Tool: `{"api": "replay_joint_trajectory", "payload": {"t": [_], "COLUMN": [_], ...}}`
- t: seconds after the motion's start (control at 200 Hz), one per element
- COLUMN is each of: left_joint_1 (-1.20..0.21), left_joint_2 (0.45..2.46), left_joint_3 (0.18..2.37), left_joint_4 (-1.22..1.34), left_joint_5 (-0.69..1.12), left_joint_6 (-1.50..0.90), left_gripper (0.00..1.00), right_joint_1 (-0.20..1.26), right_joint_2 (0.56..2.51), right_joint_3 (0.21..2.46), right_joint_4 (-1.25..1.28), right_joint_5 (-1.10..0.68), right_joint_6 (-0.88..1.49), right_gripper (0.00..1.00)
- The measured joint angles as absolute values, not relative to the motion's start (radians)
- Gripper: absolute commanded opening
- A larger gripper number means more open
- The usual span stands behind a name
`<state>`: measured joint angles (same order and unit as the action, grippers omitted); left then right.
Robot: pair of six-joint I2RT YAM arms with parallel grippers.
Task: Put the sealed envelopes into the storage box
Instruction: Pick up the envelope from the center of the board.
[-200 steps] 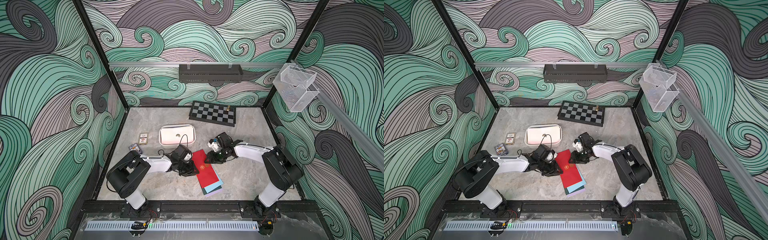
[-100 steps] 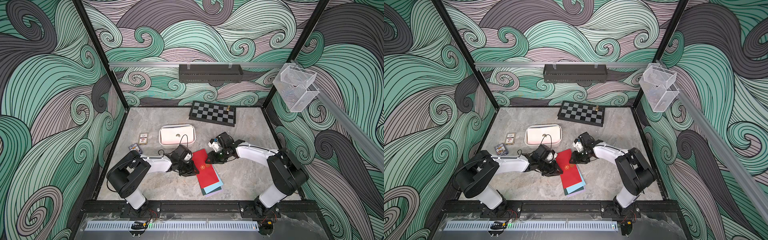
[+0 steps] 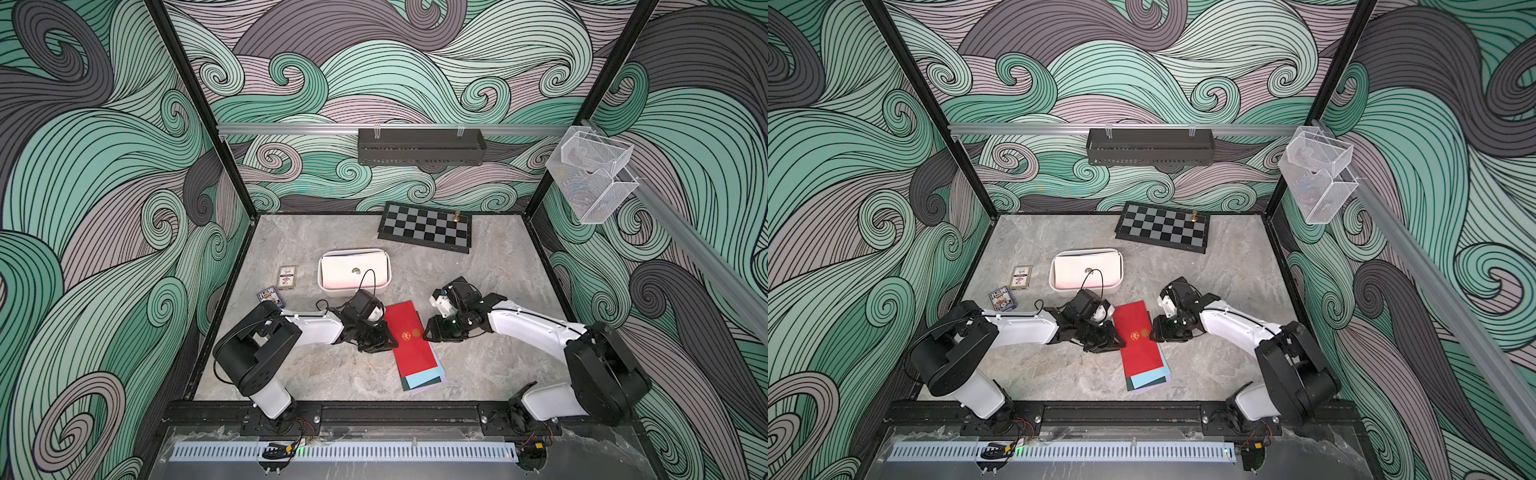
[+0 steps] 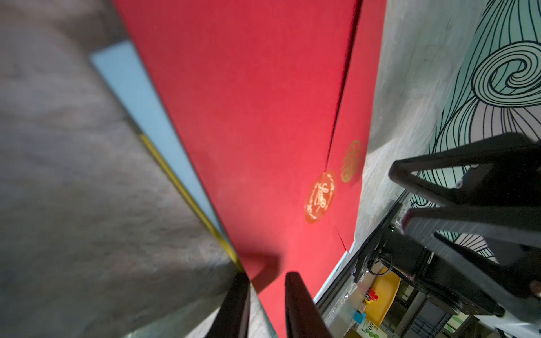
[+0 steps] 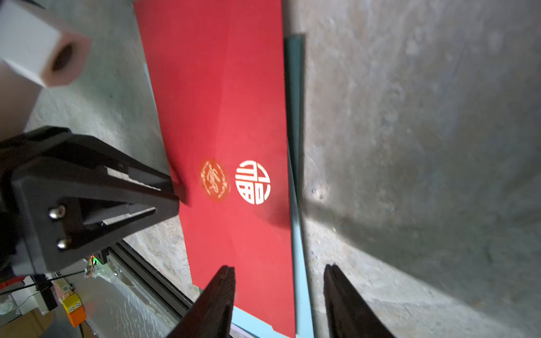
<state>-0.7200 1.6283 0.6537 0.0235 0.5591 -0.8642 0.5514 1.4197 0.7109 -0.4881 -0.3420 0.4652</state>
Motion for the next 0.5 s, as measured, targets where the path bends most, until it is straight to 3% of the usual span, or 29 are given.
{"api": "replay_joint_trajectory", "payload": {"t": [0.5], "left_joint_1": [-0.720], "left_joint_2": [1.633], "left_joint_3": [0.650], "left_joint_4": [0.038], "left_joint_5": [0.565], "left_joint_6": [-0.864], "left_gripper": [0.25], "right_joint_1": [0.604], "right_joint_2": [1.422], "right_joint_3": [0.644], "right_joint_4": [-0.427], "right_joint_5": [-0.422], "right_joint_6": [0.547], "right_gripper": [0.48]}}
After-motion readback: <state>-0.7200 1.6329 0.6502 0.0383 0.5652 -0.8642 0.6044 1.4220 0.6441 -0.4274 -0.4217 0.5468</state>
